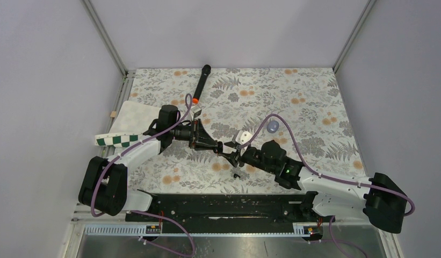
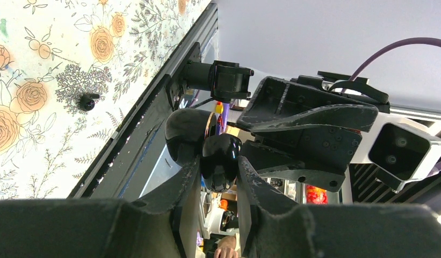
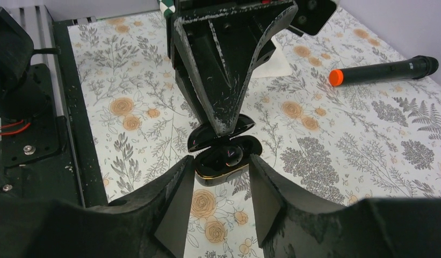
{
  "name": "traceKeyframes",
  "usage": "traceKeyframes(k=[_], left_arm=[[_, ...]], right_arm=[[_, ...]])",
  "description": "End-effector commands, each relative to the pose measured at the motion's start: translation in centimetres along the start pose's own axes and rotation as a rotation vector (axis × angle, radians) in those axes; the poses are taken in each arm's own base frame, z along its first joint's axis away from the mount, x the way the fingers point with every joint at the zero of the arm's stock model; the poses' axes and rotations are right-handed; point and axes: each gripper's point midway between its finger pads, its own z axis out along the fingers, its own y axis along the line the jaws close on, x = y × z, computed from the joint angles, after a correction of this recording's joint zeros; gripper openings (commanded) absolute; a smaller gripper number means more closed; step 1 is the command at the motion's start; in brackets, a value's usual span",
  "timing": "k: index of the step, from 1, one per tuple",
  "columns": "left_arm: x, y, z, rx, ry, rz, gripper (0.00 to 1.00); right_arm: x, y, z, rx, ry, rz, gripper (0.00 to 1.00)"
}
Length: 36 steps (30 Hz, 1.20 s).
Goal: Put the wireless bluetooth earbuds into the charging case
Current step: Insert the left earbud into the left side groove of the charging case, then adjust the left earbud in the left side groove of the charging case.
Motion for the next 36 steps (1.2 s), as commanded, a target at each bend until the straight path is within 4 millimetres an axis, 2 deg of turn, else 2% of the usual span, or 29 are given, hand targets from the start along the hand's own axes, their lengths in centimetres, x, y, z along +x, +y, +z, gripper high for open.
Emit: traceKeyframes(k=[1,5,8,12,17,22,23,29,36], left_arm=[[-0.1,-1.8,-0.3,0.040,-0.005,0.087,0.00],[-0.1,-1.9,-0.3,0.041,-0.003,0.090,0.00],[-0.2,-1.8,-0.3,0.040,-0.004,0.090,0.00],[-0.1,-1.7,-0.3,0.039,-0.005,0.088,0.00],[0.0,-1.9,-0.4,0.040,-0.005,0.092,0.00],[0.1,-1.9,-0.4,0.041,-0.001,0.094,0.00],[0.2,-1.9,-0.4,0.039,0.000,0.094,0.00],[0.2,-1.9,-0.5,0.039,0.001,0.096,0.00],[0.2,-1.7,-0.5,0.036,-0.002,0.097,0.00]], right_arm=[[-3.8,-0.2,-0.7,0.021,-0.127,0.020,0.49],[-4.4,-0.5,-1.5,0.042,-0.146,0.061,0.52],[-4.6,-1.3,-1.5,0.094,-0.092,0.139,0.52],[-4.7,-2.7,-0.9,0.195,-0.005,0.310,0.38],[-4.9,-2.5,0.5,0.194,0.046,0.426,0.36],[-4.5,-3.1,0.9,0.241,0.061,0.475,0.13],[-4.2,-3.2,0.9,0.249,0.064,0.479,0.11],[-3.0,-2.9,1.6,0.245,0.114,0.509,0.10],[-3.1,-2.1,2.0,0.203,0.114,0.528,0.09]])
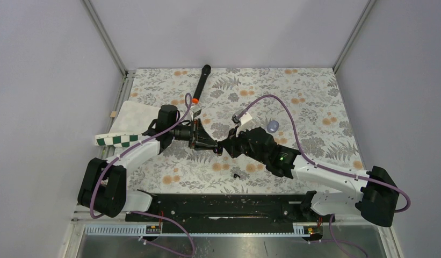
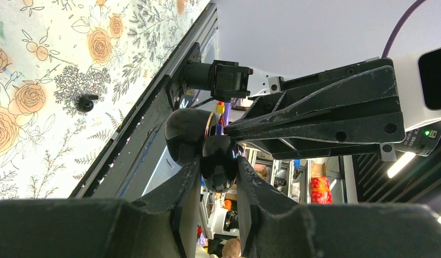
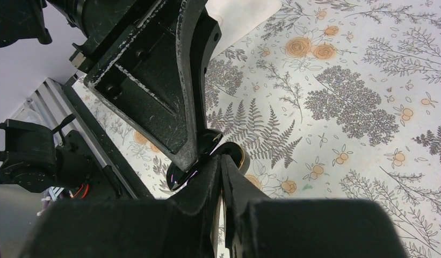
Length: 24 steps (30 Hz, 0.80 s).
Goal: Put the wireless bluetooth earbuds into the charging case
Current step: Adjust the left earbud in the left side groove of the charging case.
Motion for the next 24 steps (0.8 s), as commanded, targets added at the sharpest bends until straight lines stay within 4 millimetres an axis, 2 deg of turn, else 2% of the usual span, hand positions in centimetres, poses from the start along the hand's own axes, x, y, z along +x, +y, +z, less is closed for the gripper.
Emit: traceKeyframes(k=[1,9,18,24], left_arm=[[0.1,-1.4,-0.4,0.032,0.000,0.075,0.00],[0.0,-1.4,-0.3,0.030,-0.001,0.074,0.00],[-0.1,-1.4,-0.3,0.030,-0.001,0.075,0.00],[0.0,-1.3,-0.3,0.030,0.001,0.074,0.00]], right_arm=[[-2.5,1.3,0.0,-0.042,-0.051,0.032,0.09],[-2.3,1.6,-0.2,-0.064,-0.044,0.027,0.08],[-1.8,0.1,-0.4,0.018,-0.020,0.005,0.07],[-2.9,0.2,-1.4,0.011,-0.071,0.008,0.08]])
